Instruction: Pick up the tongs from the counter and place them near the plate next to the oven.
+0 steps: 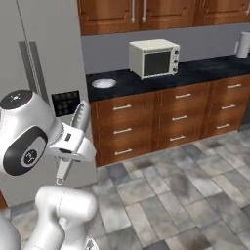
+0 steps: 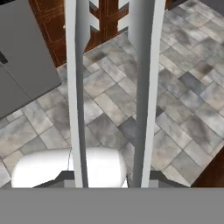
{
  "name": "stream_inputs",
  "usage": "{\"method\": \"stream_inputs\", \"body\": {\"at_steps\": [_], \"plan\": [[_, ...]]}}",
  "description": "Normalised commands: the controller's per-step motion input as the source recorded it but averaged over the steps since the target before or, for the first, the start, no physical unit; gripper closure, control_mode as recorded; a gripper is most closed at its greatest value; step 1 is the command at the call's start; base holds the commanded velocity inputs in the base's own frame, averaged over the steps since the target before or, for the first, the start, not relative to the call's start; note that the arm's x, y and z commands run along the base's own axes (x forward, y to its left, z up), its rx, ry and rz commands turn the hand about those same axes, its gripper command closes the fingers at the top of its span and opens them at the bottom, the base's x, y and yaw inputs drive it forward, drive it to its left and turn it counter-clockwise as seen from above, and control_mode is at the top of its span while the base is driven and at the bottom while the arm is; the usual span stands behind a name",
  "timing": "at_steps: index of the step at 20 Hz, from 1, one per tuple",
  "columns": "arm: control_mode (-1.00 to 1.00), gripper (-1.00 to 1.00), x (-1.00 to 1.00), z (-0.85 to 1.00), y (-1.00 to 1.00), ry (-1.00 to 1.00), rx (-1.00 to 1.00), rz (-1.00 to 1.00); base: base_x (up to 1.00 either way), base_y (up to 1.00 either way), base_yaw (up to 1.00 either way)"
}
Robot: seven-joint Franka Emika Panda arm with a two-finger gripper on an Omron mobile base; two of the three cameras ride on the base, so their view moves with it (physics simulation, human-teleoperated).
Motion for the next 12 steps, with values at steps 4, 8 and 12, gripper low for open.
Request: {"method": "stream_inputs", "body": {"at_steps": [4,8,12], "plan": [[1.0,1.0,0.0,0.0,0.0,0.0,0.0,0.0,1.0,-0.28,0.27],[1.0,1.0,0.0,0.0,0.0,0.0,0.0,0.0,1.0,-0.56,0.25],[1.0,1.0,0.0,0.0,0.0,0.0,0.0,0.0,1.0,-0.59,0.27]]}}
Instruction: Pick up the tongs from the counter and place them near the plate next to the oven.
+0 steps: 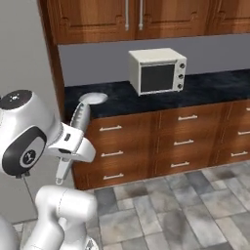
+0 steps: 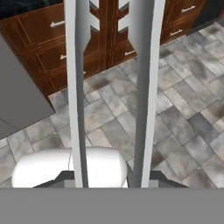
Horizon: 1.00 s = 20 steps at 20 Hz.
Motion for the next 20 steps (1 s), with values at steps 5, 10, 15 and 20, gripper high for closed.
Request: {"method": "stream_inputs", "body": {"at_steps": [5,10,15,20], "plan": [[1.0,1.0,0.0,0.0,0.0,0.0,0.0,0.0,0.97,-0.47,0.3],[1.0,1.0,0.0,0.0,0.0,0.0,0.0,0.0,0.82,-0.38,0.32],[1.0,1.0,0.0,0.0,0.0,0.0,0.0,0.0,0.73,-0.31,0.29],[1.0,1.0,0.0,0.0,0.0,0.0,0.0,0.0,0.69,-0.22,0.27]]}}
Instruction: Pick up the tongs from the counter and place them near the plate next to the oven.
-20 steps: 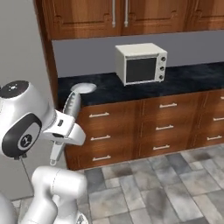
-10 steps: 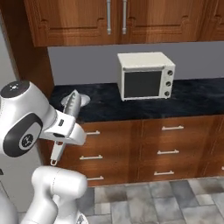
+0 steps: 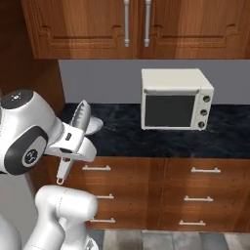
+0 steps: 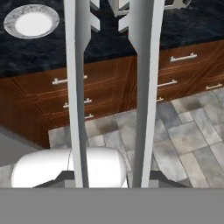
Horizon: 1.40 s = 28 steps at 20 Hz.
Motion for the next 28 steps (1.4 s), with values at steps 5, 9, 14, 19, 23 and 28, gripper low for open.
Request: {"method": "stream_inputs", "body": {"at_steps": [5,9,14,19,23,28], "plan": [[1.0,1.0,0.0,0.0,0.0,0.0,0.0,0.0,0.61,-0.15,0.28],[1.0,1.0,0.0,0.0,0.0,0.0,0.0,0.0,0.5,-0.17,0.24],[1.0,1.0,0.0,0.0,0.0,0.0,0.0,0.0,0.56,-0.18,0.2],[1.0,1.0,0.0,0.0,0.0,0.0,0.0,0.0,0.49,-0.18,0.19],[-1.0,1.0,0.23,0.0,-0.17,-0.02,0.11,0.09,0.09,-0.04,0.04],[-1.0,1.0,0.38,-0.37,-0.18,0.0,0.07,0.01,0.0,0.0,0.0]]}}
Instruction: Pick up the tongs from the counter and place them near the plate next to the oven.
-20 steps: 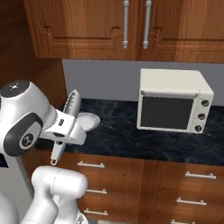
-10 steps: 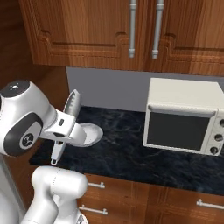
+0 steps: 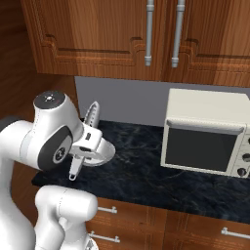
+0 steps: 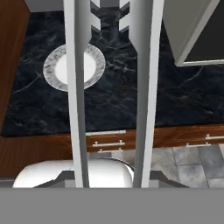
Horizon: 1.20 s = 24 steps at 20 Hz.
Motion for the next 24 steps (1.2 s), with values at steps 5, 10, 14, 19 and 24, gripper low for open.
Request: {"method": "stream_inputs", "body": {"at_steps": [5,10,14,19,24], "plan": [[-1.0,1.0,0.58,-0.76,0.03,0.04,0.0,0.0,0.0,0.0,0.0],[-1.0,1.0,0.64,-0.46,-0.1,0.03,0.0,0.0,0.0,0.0,0.0],[-1.0,1.0,0.74,-0.35,-0.33,0.17,0.0,0.0,0.0,0.0,0.0],[-1.0,1.0,0.63,-0.48,-0.35,0.18,0.0,0.0,0.0,0.0,0.0],[-1.0,1.0,0.58,-0.56,-0.19,0.1,0.0,0.0,0.0,0.0,0.0]]}}
